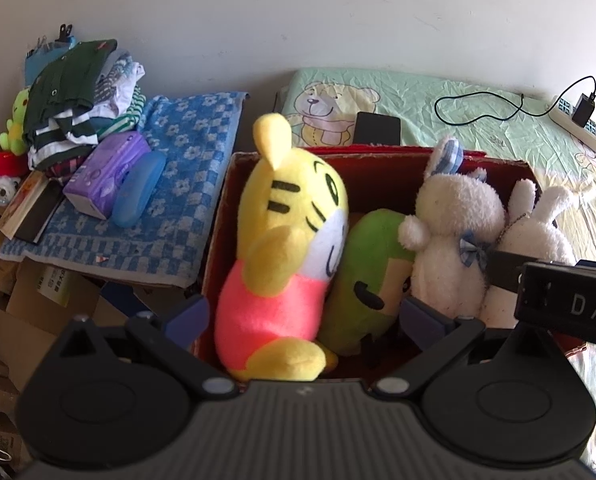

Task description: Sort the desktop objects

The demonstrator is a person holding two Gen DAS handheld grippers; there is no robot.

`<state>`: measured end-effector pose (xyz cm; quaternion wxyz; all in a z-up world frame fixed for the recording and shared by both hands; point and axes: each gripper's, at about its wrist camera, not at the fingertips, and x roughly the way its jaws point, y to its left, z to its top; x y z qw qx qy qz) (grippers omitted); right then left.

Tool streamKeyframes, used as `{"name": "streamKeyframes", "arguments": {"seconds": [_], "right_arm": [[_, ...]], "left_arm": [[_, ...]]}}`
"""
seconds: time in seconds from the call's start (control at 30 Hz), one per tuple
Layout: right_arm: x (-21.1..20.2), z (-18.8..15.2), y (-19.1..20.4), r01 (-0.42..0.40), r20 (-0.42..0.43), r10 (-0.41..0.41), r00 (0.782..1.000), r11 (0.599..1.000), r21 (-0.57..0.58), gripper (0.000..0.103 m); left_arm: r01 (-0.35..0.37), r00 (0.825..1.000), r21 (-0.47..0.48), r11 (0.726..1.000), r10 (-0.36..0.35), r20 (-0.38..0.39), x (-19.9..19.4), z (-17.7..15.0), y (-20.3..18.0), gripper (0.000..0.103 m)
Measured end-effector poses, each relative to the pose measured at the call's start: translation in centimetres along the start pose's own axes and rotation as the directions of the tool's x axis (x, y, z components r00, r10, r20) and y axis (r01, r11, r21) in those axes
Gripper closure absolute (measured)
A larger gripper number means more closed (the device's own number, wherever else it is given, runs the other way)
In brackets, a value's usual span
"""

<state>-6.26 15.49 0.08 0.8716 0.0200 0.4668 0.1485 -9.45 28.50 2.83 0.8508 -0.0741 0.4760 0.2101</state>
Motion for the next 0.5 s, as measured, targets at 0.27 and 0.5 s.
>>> {"name": "streamKeyframes", "arguments": {"seconds": [0.27,0.5], "right_arm": [[-0.1,-0.2,0.3,0.002,0.004,-0.002,1.000,1.000,-0.012,0.018],[-0.6,-0.5,0.2,0.002,0.023,-0.002,1.000,1.000,-0.018,0.018]], "left_arm": [[-0.001,1.000,-0.003,1.000,0.001,0.009,-0.2,-0.3,0.2,0.001],[0.010,0.999,-0.009,1.000,-0.010,0.042,-1.2,-0.5,0.1,0.003]]}}
